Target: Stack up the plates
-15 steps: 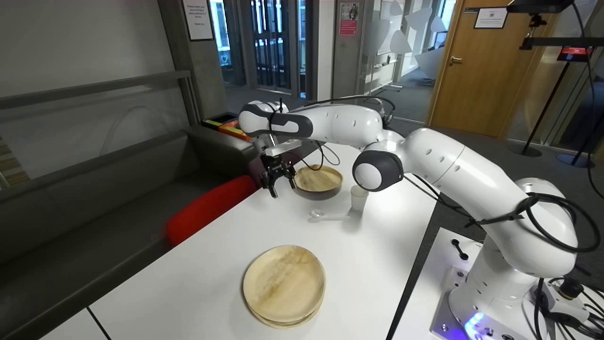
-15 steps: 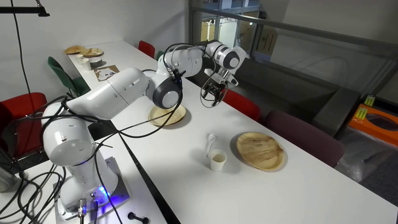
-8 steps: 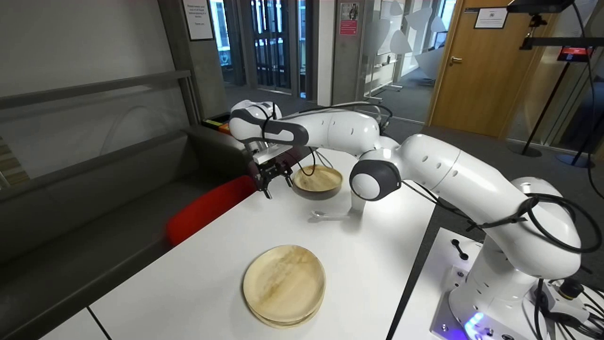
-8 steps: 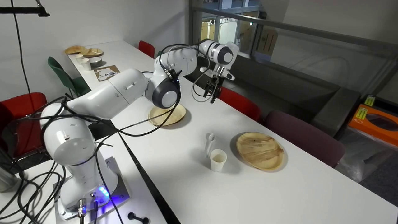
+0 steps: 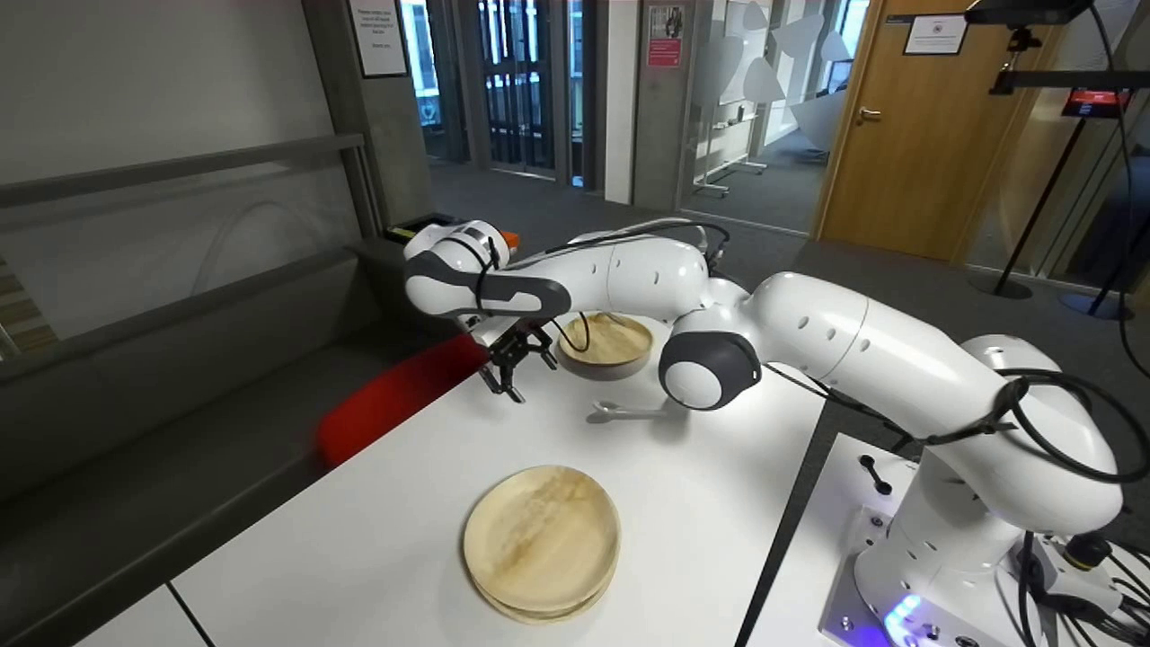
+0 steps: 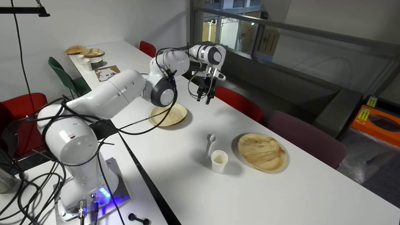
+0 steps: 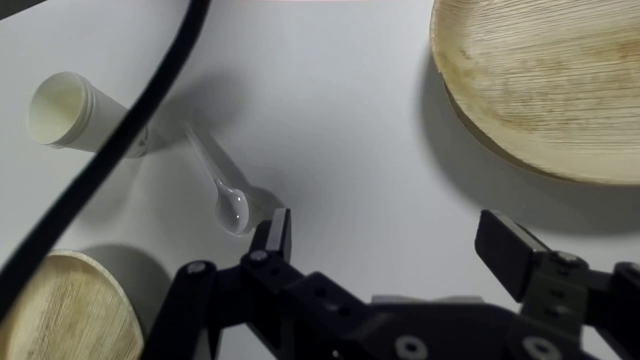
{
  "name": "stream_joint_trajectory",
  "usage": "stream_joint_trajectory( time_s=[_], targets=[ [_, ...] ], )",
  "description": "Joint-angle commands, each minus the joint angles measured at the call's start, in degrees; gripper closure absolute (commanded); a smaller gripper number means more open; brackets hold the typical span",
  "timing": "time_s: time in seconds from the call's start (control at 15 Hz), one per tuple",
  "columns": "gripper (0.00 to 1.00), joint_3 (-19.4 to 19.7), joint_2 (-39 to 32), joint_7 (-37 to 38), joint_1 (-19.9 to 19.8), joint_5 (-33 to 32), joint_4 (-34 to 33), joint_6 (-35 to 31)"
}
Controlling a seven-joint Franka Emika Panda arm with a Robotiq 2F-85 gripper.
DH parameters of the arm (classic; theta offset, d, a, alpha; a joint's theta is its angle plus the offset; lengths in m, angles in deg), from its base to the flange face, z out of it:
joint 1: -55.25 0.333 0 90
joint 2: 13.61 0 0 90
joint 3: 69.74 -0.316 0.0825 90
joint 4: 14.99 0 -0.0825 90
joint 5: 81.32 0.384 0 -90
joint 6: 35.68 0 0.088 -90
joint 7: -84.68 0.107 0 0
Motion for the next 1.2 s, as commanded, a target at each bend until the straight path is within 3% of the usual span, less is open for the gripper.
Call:
stream_joint_trajectory(
  time_s=[0.0,0.07,0.4,1.0,1.13],
  targets=[
    [0.00,-0.20,0.49,-0.04,-0.19,-0.20,0.70,-0.25],
    [0.00,-0.18,0.50,-0.17,-0.41,-0.19,0.69,-0.25],
    [0.00,0.79,-4.83,-9.70,-0.29,-3.28,-0.58,-14.58],
    [0.00,1.19,-11.21,-17.27,0.11,-5.42,-0.81,-34.44],
    [0.00,1.31,-11.03,-19.96,0.44,-5.78,-0.63,-36.05]
  ],
)
